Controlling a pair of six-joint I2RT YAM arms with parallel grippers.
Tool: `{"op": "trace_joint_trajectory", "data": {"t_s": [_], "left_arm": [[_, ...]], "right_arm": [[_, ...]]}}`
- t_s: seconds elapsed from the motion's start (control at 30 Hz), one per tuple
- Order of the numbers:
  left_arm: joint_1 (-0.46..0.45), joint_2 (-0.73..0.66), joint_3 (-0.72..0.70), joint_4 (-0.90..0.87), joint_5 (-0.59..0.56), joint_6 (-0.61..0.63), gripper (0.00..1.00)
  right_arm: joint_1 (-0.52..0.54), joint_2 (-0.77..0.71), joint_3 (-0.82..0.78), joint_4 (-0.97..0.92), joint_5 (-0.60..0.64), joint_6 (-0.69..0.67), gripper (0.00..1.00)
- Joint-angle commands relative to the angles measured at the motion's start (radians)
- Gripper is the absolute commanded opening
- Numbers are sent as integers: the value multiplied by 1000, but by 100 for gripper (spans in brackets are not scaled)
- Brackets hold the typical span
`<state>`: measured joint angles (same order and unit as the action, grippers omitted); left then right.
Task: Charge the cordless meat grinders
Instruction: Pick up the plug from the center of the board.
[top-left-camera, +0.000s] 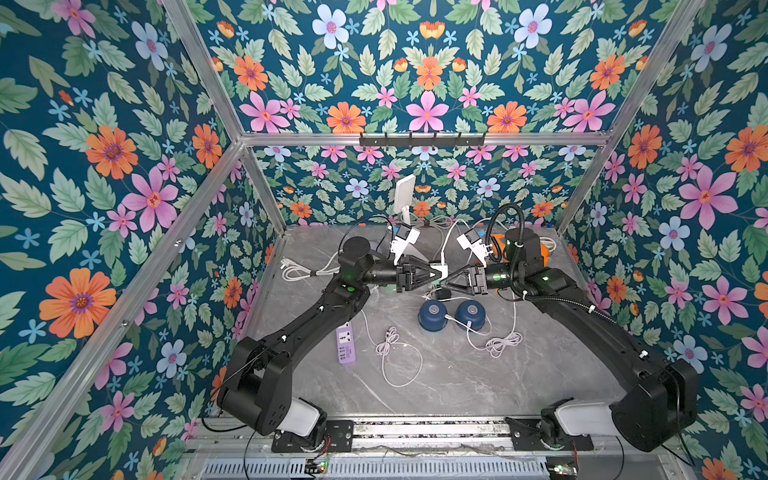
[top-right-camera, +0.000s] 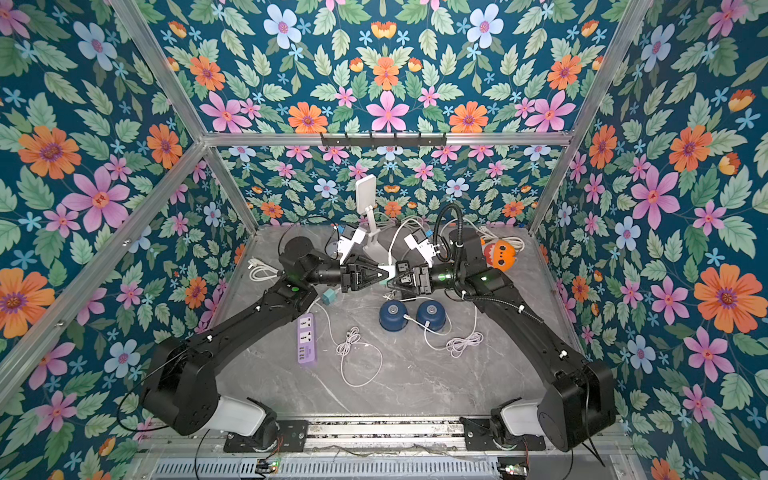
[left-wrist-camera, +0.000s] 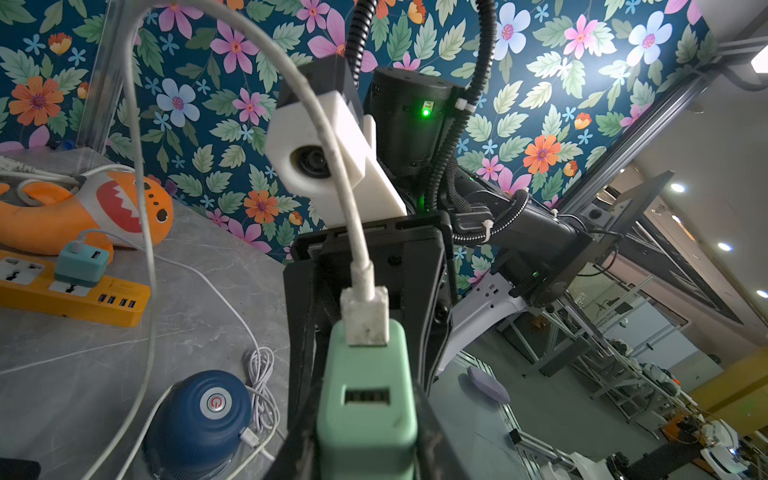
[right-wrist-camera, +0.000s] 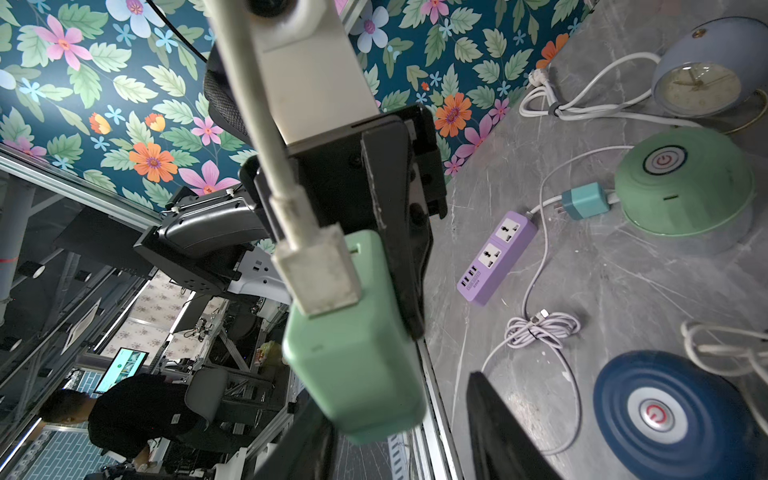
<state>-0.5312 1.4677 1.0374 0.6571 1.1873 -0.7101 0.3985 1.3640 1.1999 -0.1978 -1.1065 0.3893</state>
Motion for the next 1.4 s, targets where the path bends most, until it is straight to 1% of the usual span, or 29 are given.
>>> {"op": "trace_joint_trajectory", "data": {"t_s": [0.0,0.17,0.23,0.33,0.37,0.43,0.47,0.53,0.57,0.6,0.63,0.73,1.03,1.1,1.27,1.37], "left_arm": [[-1,5,1,38,16,-15,0],[-3,14,0,41,25,-25,0],[-3,18,0,41,30,-32,0],[-3,19,-2,42,27,-36,0],[-3,17,-4,44,21,-36,7],[-3,12,-10,43,3,-35,33],[-3,10,-13,43,-8,-33,44],[-3,6,-20,44,-16,-30,51],[-3,4,-24,44,-20,-28,55],[-3,2,-30,44,-24,-25,57],[-3,0,-35,46,-26,-25,57],[-3,-6,-54,70,-28,-35,52],[-1,3,-71,204,-41,-118,43],[-1,11,-72,253,-43,-149,37],[-1,48,-72,383,-46,-249,27],[-1,68,-71,439,-42,-296,18]], "right_arm": [[5,5,12,11,-18,-4,43],[5,1,11,29,-20,10,38],[5,3,11,43,-26,20,33],[5,3,8,73,-36,40,21],[5,4,8,79,-39,45,16],[5,2,7,87,-37,50,8],[5,2,5,91,-33,54,5],[5,-4,3,90,-7,53,1],[3,-8,1,86,7,52,0],[2,-11,-1,87,19,52,0],[-1,-12,-2,90,25,55,0],[-12,-17,-9,117,25,79,0],[-16,-10,-11,128,-2,89,0],[-16,-13,-16,126,-4,87,0],[-17,-16,-19,121,-3,82,0],[-16,-15,-16,109,-4,75,0]]}}
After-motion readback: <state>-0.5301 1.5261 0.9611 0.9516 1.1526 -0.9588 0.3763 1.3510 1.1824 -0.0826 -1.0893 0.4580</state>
